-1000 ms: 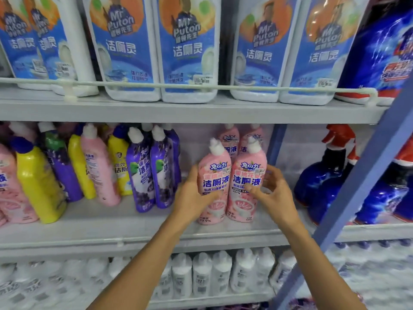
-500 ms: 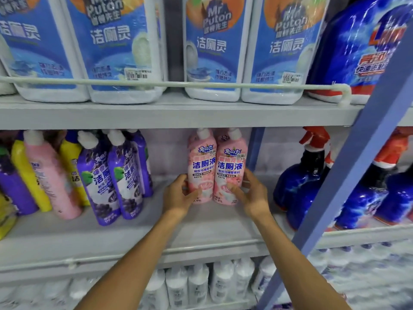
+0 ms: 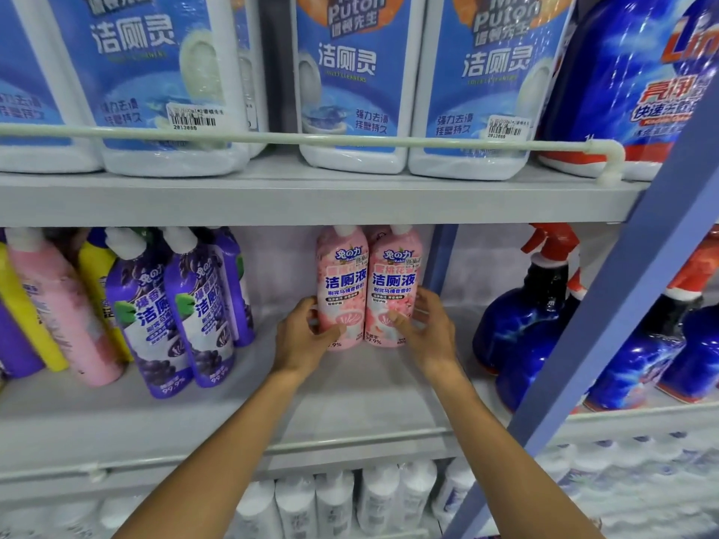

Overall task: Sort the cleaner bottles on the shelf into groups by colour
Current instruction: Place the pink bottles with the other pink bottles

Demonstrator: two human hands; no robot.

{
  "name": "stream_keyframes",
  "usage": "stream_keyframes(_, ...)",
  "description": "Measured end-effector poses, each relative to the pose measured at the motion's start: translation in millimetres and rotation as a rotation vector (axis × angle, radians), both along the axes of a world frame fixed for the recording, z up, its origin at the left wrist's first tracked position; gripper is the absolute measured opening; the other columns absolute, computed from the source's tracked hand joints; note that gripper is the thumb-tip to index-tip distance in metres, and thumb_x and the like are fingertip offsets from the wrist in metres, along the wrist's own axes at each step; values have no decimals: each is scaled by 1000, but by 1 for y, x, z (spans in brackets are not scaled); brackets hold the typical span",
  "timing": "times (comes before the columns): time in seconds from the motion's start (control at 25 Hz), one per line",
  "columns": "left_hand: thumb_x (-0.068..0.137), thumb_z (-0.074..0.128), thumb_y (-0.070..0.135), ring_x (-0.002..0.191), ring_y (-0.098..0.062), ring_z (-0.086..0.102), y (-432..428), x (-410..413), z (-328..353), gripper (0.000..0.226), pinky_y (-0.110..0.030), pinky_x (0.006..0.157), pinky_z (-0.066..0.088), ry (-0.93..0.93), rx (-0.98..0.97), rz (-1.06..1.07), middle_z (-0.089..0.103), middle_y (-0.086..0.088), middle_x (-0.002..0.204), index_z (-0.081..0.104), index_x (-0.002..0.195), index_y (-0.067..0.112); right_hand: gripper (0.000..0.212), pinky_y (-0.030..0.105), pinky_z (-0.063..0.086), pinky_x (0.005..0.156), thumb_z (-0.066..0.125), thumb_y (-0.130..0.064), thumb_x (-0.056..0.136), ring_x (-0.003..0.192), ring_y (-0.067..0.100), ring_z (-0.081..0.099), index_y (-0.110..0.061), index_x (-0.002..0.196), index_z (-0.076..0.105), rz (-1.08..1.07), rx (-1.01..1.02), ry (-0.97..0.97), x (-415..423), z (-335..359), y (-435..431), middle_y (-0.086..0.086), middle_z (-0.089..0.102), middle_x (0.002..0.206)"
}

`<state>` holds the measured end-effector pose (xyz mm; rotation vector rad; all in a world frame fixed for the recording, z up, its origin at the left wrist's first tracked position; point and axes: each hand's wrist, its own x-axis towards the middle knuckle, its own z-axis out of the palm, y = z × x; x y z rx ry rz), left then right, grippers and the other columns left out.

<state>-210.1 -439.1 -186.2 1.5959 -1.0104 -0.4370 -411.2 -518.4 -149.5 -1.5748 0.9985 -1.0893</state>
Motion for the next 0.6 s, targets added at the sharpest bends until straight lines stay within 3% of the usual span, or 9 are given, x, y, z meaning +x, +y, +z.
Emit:
stream_keyframes(0.16,71,87,26,95,-14,73,-8,-1,-2,62,-45,84,62,38,-10,-17,72,8,114,60,127,25,55,1,46,58,78,-3,86,75,-26,60,-4,134,52,41,8,-22,1,1,-4,-14,62,101)
stream_keyframes(0.36,58,87,38,101,-17,73,-15,10,-1,76,-48,86,61,105,-19,-72,73,7,119,62,129,27,55,2,47,59,76,1,86,75,-24,61,-1,135,52,54,6,-56,3,-1,-7,-3,63,108)
stream_keyframes(0.6,69,91,16,98,-22,75,-18,17,-2,69,-53,82,62,172,-45,-121,72,1,121,61,130,19,55,6,51,67,74,-1,89,89,-18,64,-8,137,47,98,-17,-61,4,-3,-12,-9,64,112)
